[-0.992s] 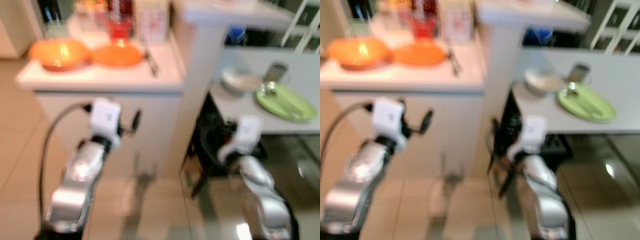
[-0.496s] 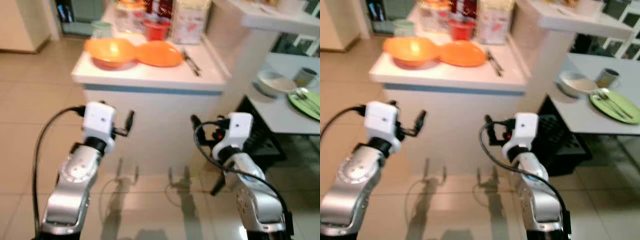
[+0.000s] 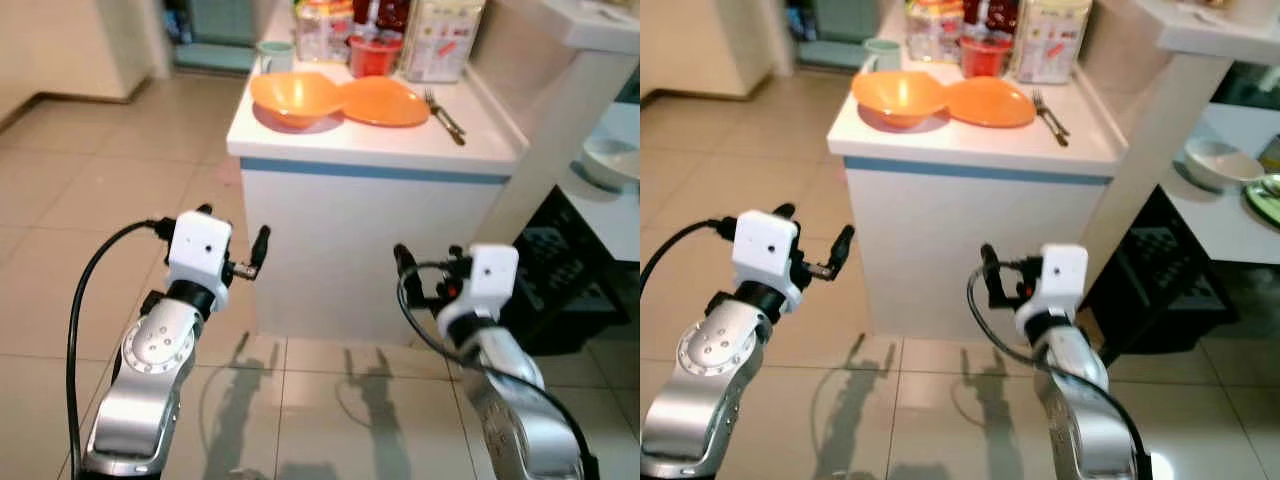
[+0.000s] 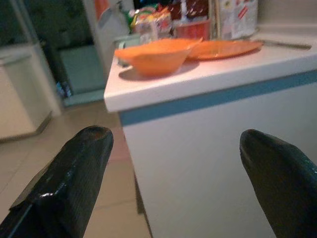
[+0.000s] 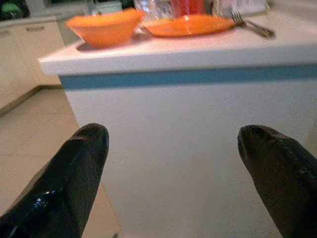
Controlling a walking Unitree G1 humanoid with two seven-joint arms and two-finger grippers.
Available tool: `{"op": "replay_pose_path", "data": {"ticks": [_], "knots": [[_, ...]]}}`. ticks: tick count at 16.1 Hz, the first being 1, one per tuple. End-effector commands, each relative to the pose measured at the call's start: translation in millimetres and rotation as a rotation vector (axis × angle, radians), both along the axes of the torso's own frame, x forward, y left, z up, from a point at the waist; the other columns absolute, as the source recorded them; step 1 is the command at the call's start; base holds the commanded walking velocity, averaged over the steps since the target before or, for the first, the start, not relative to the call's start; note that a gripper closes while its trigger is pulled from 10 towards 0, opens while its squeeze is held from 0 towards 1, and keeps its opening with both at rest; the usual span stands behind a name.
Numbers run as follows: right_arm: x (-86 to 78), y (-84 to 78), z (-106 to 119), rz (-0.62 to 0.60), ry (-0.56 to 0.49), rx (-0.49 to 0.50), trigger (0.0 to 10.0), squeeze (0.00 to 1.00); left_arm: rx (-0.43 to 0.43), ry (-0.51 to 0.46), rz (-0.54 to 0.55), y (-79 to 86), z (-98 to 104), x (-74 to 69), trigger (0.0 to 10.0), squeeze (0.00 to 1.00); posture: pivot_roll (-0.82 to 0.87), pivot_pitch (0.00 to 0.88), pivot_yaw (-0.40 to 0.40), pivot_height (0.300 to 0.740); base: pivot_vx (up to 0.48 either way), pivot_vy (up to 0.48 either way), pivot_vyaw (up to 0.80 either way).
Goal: Setting the table
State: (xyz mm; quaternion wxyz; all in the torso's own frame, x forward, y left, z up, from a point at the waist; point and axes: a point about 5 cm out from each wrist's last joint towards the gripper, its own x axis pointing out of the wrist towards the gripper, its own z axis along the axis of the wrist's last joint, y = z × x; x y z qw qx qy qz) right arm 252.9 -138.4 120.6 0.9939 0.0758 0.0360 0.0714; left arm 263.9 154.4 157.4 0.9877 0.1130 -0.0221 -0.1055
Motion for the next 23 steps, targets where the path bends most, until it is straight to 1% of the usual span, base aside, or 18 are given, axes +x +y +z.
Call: {"op": "replay_pose_path", "data": {"ticks": [1,3,5,6,7,9,10,11,13,16,18,22,23], "knots": [[-1.7,-9.7,-4,-0.041,0.03,-0.045,10.0,0.0,0.025,0.029,-0.016,-7.3,-8,0.8,10.0,0.0,0.04,0.0,-0.048,0.74,0.0,0.0,0.0],[3.2,-8.8,-7,-0.037,0.05,-0.09,10.0,0.0,0.034,0.031,-0.005,-7.3,-10,4.1,10.0,0.0,0.04,0.0,-0.046,0.74,0.0,0.0,0.0],[6.6,-8.7,-10,-0.052,0.067,-0.147,10.0,0.0,0.059,0.069,0.011,-7.6,-22,9.2,10.0,0.0,0.02,0.0,-0.032,0.74,0.0,0.0,0.0],[7.6,-10.6,-11,-0.073,0.076,-0.15,10.0,0.0,0.078,0.082,0.007,-9.7,-25,12.0,10.0,0.0,0.01,0.0,-0.028,0.74,0.0,0.0,0.0],[6.6,-11.1,-17,-0.083,0.103,-0.163,10.0,0.0,0.079,0.083,-0.014,-14.8,-29,14.0,10.0,0.0,0.0,0.0,-0.021,0.74,0.0,0.0,0.0],[9.3,-10.6,-26,-0.116,0.13,-0.138,10.0,0.0,0.06,0.096,-0.028,-23.4,-34,20.7,10.0,0.0,0.0,0.0,-0.019,0.74,0.0,0.0,0.0],[10.5,-10.4,-28,-0.127,0.137,-0.137,10.0,0.0,0.041,0.103,-0.027,-26.0,-35,22.6,10.0,0.0,0.0,0.0,-0.024,0.74,0.0,0.0,0.0],[11.2,-8.3,-30,-0.129,0.141,-0.137,10.0,0.0,0.044,0.115,-0.01,-26.6,-39,23.4,10.0,0.0,0.0,0.0,-0.029,0.74,0.0,0.0,0.0],[13.2,-5.1,-34,-0.117,0.157,-0.148,10.0,0.0,0.101,0.129,-0.002,-27.8,-46,24.5,10.0,0.0,0.02,0.0,-0.043,0.74,0.0,0.0,0.0],[18.5,-4.2,-38,-0.124,0.174,-0.159,10.0,0.0,0.094,0.136,0.011,-26.8,-49,27.4,10.0,0.0,0.03,0.0,-0.047,0.74,0.0,0.0,0.0],[21.1,-5.9,-41,-0.146,0.188,-0.143,10.0,0.0,0.104,0.153,0.027,-23.5,-55,27.9,10.0,0.0,0.04,0.0,-0.049,0.74,0.0,0.0,0.0],[24.8,-1.9,-48,-0.137,0.211,-0.131,10.0,0.0,0.123,0.187,0.017,-22.7,-66,29.2,10.0,0.0,0.03,0.0,-0.041,0.74,0.0,0.0,0.0],[25.5,-1.3,-48,-0.136,0.211,-0.13,10.0,0.0,0.141,0.19,0.016,-21.9,-68,29.1,10.0,0.0,0.02,0.0,-0.033,0.74,0.0,0.0,0.0]]}}
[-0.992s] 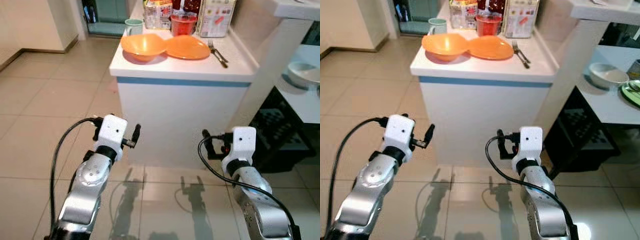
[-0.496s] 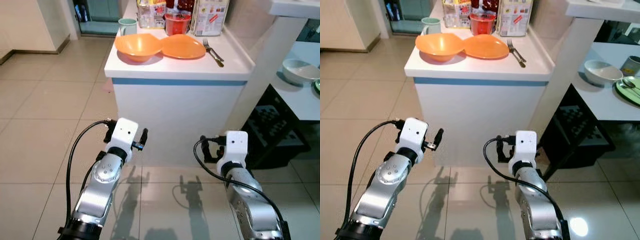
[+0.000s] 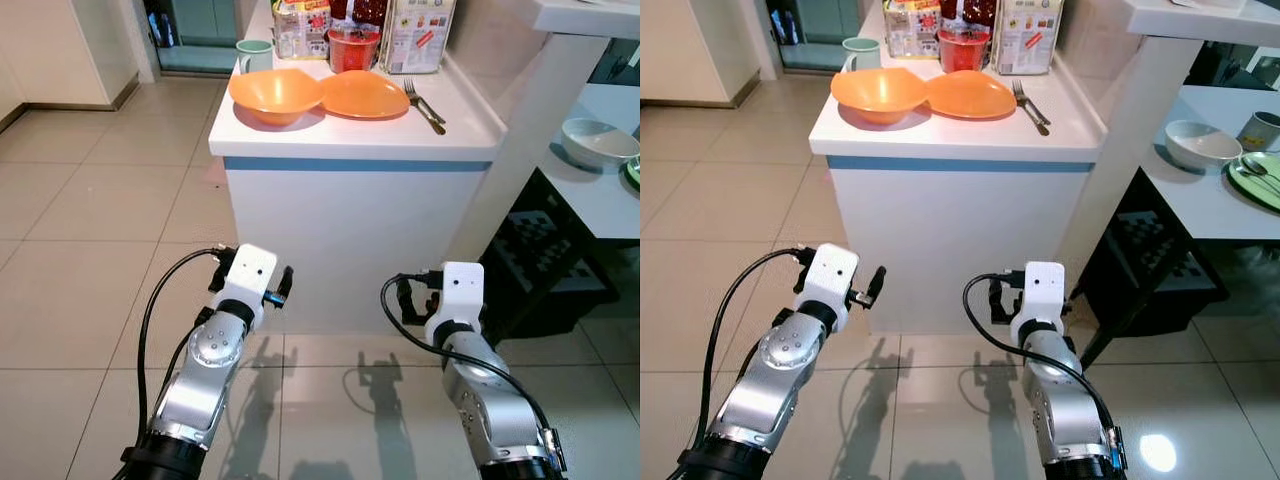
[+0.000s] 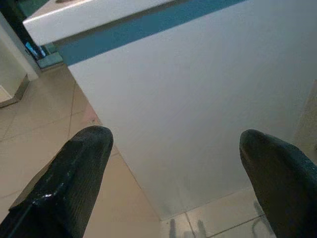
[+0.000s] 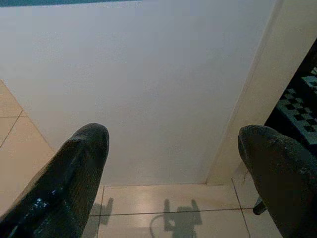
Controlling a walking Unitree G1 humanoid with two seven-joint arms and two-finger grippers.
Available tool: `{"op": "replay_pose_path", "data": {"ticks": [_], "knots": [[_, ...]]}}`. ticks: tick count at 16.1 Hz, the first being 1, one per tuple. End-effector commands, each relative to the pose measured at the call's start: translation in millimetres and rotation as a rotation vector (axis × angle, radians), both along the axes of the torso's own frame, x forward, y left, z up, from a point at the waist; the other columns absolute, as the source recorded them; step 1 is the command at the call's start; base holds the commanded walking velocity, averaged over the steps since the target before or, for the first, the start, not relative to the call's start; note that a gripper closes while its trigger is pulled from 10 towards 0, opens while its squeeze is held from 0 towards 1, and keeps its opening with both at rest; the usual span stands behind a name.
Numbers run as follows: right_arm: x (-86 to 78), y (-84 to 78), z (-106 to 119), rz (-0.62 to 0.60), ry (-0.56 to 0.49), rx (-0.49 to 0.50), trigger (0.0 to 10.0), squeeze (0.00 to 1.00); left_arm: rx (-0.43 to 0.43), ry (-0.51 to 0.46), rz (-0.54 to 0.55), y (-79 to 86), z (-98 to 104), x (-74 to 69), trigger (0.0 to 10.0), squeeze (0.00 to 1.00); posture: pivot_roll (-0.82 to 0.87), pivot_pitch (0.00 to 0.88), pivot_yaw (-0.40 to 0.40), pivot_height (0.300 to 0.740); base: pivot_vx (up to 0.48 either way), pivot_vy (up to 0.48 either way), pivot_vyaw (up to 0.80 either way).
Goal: Setting the table
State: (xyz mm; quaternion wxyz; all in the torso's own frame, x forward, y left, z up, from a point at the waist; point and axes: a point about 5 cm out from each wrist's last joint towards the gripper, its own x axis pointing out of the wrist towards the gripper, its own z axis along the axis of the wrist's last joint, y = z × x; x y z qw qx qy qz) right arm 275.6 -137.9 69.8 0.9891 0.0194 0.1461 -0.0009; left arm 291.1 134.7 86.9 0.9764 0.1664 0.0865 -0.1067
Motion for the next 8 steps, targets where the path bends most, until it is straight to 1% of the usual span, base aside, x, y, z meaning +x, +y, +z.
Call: {"op": "replay_pose_path", "data": {"ticks": [1,2,3,5,7,8], "knots": [[3.5,-1.6,3,-0.013,-0.013,0.004,10.0,0.0,0.021,-0.004,0.004,0.0,-1,0.8,10.0,0.0,0.02,0.0,-0.029,0.74,0.0,0.0,0.0],[2.7,-3.3,1,-0.021,-0.004,0.01,10.0,0.0,0.021,-0.007,0.022,2.0,-2,0.1,10.0,0.0,0.02,0.0,-0.031,0.74,0.0,0.0,0.0],[-3.4,-9.6,-7,-0.058,0.016,0.01,10.0,0.0,0.014,-0.017,0.055,6.0,-2,-0.3,10.0,0.0,0.04,0.0,-0.052,0.74,0.0,0.0,0.0],[-5.0,-12.8,-9,-0.078,0.022,0.017,10.0,0.0,0.016,-0.018,0.072,8.4,-4,0.5,10.0,0.0,0.03,0.0,-0.052,0.74,0.0,0.0,0.0],[-6.7,-19.8,-8,-0.101,0.016,0.019,10.0,0.0,0.081,-0.012,0.046,9.1,-10,-4.3,10.0,0.0,0.02,0.0,-0.044,0.74,0.0,0.0,0.0],[-8.8,-24.6,-8,-0.12,0.017,0.022,10.0,0.0,0.086,-0.007,0.046,8.7,-13,-6.8,10.0,0.0,0.02,0.0,-0.04,0.74,0.0,0.0,0.0]]}}
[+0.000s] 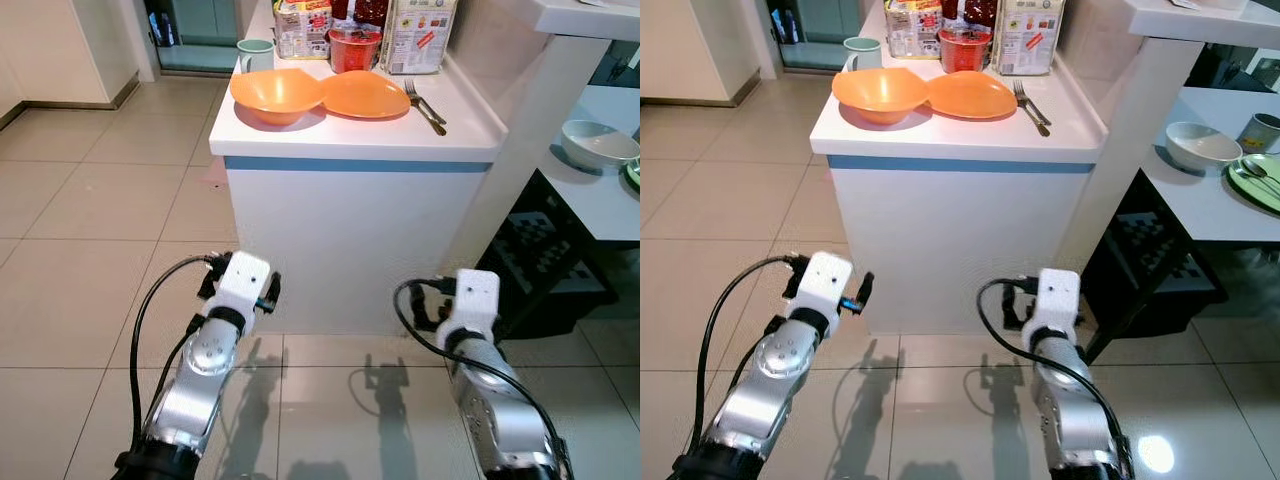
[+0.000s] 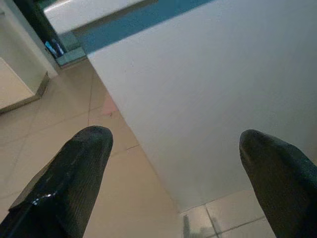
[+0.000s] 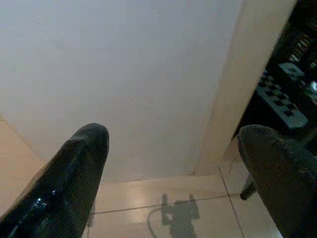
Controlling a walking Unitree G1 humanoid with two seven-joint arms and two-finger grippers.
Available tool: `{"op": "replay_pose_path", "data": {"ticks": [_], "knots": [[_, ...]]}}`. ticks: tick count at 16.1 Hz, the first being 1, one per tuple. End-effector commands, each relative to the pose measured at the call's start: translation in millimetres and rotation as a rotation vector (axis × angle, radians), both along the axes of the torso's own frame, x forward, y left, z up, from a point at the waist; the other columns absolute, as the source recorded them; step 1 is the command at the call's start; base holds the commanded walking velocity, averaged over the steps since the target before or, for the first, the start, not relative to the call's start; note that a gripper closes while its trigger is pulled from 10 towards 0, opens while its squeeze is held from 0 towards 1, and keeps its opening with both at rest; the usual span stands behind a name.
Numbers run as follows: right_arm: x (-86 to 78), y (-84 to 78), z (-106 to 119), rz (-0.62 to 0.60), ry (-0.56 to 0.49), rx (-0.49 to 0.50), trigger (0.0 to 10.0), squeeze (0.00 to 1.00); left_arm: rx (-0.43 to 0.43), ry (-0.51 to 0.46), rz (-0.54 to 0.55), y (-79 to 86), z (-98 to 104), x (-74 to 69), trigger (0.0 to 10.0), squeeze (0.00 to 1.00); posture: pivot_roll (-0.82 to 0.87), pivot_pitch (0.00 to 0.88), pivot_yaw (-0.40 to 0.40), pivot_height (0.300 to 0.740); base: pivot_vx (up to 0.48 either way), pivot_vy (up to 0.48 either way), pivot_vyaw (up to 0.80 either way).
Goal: Setting the table
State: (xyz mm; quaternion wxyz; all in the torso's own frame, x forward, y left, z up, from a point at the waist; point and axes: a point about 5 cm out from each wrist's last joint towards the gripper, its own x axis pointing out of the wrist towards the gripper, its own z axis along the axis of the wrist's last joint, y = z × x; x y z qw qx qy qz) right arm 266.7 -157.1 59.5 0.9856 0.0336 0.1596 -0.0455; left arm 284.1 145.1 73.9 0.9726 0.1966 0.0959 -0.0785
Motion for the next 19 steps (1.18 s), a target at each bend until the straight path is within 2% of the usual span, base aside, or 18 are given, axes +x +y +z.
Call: {"op": "replay_pose_path", "data": {"ticks": [1,3,10,11,13,14,18,19], "knots": [[-2.3,-11.5,1,-0.046,-0.011,0.001,10.0,0.0,0.019,-0.003,-0.021,-3.8,-1,-1.1,10.0,0.0,0.02,0.0,-0.033,0.74,0.0,0.0,0.0],[-5.6,-17.5,-2,-0.073,-0.003,-0.008,10.0,0.0,0.017,-0.005,-0.056,-7.3,0,0.0,10.0,0.0,0.01,0.0,-0.025,0.74,0.0,0.0,0.0],[-4.7,-15.5,-4,-0.056,0.002,-0.003,10.0,0.0,-0.021,-0.027,0.008,-1.5,0,-1.8,10.0,0.0,0.03,0.0,-0.043,0.74,0.0,0.0,0.0],[-4.2,-15.2,-2,-0.054,-0.02,0.002,10.0,0.0,-0.022,-0.058,0.022,0.7,5,0.1,10.0,0.0,0.03,0.0,-0.045,0.74,0.0,0.0,0.0],[-0.7,-11.5,18,-0.039,-0.159,0.067,10.0,0.0,-0.068,-0.141,0.044,3.4,19,3.7,10.0,0.0,0.03,0.0,-0.042,0.74,0.0,0.0,0.0],[0.3,-9.0,22,-0.026,-0.189,0.073,10.0,0.0,-0.085,-0.158,0.035,2.6,23,3.9,10.0,0.0,0.03,0.0,-0.041,0.74,0.0,0.0,0.0],[-0.6,1.0,15,0.057,-0.157,-0.002,10.0,0.0,-0.095,-0.141,0.029,0.5,19,2.2,10.0,0.0,0.02,0.0,-0.04,0.74,0.0,0.0,0.0],[1.9,2.2,15,0.069,-0.164,-0.007,10.0,0.0,-0.098,-0.145,0.035,0.7,19,1.2,10.0,0.0,0.05,0.0,-0.062,0.74,0.0,0.0,0.0]]}}
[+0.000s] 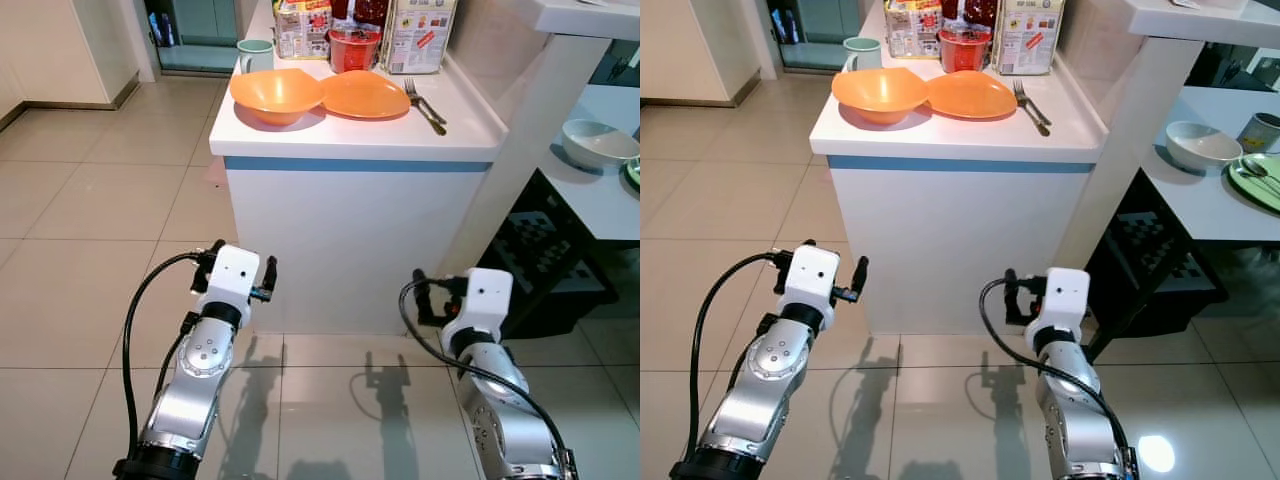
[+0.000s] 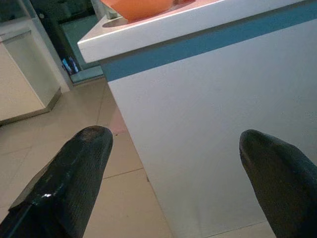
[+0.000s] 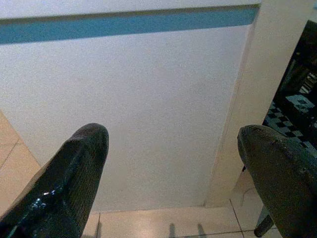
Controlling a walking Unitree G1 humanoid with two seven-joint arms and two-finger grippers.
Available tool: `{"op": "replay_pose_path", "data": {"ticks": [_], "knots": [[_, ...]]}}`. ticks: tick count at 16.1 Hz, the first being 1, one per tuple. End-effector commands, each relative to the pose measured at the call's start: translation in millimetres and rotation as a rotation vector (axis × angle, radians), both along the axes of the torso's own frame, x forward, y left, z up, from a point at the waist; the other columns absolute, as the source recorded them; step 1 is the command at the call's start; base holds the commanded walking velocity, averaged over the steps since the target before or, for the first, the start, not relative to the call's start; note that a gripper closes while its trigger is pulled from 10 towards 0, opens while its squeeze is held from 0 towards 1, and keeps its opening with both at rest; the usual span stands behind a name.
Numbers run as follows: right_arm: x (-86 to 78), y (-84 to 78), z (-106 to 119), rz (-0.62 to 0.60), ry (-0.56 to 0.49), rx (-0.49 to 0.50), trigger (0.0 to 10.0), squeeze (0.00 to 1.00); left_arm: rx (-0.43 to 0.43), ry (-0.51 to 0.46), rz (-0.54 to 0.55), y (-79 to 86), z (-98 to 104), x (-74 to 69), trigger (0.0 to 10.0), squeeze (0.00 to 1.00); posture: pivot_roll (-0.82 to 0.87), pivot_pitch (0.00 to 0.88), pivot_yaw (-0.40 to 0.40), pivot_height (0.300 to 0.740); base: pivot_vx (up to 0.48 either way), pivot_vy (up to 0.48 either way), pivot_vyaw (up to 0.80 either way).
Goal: Setting the table
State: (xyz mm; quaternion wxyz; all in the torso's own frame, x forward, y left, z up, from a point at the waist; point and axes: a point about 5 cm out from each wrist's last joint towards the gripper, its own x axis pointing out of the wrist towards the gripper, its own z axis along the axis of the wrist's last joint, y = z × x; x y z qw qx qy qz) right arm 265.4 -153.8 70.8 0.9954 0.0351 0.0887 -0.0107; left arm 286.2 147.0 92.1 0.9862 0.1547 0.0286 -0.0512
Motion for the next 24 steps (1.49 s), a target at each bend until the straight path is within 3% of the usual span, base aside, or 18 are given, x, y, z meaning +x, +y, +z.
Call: {"op": "replay_pose_path", "data": {"ticks": [1,6,10,17,19,21,23,24], "knots": [[5.6,-0.7,6,0.008,-0.031,-0.007,10.0,0.0,-0.01,-0.015,0.004,-0.3,3,-1.8,10.0,0.0,0.06,0.0,-0.069,0.74,0.0,0.0,0.0],[10.9,10.2,17,0.049,-0.084,-0.004,10.0,0.0,-0.008,-0.064,0.001,3.0,18,4.4,10.0,0.0,0.05,0.0,-0.061,0.74,0.286,0.0,0.0],[11.2,2.8,15,0.02,-0.083,-0.007,10.0,0.0,0.001,-0.063,-0.037,-6.9,17,5.1,10.0,0.0,0.06,0.0,-0.074,0.74,0.302,0.0,0.51],[12.3,3.1,17,-0.023,-0.111,0.045,10.0,0.0,0.026,-0.087,-0.052,-2.3,25,8.5,10.0,0.0,0.07,0.0,-0.067,0.74,0.3,0.0,0.0],[10.5,3.6,24,-0.038,-0.146,0.081,10.0,0.0,0.021,-0.109,-0.12,-10.7,36,14.1,10.0,0.0,0.05,0.0,-0.044,0.74,0.306,0.0,0.0],[12.1,12.3,43,0.023,-0.213,0.073,10.0,0.0,-0.019,-0.144,-0.2,-22.8,53,21.5,10.0,0.0,0.0,0.0,0.034,0.74,0.3,0.0,0.0],[15.4,20.1,62,0.069,-0.286,0.1,10.0,0.0,-0.069,-0.175,-0.221,-26.6,67,25.6,10.0,0.0,-0.07,0.0,0.106,0.74,0.302,0.0,0.0],[15.8,25.9,67,0.123,-0.295,0.058,10.0,0.0,-0.08,-0.187,-0.219,-25.9,71,27.4,10.0,0.0,-0.1,0.0,0.109,0.74,0.3,0.0,0.0]]}}
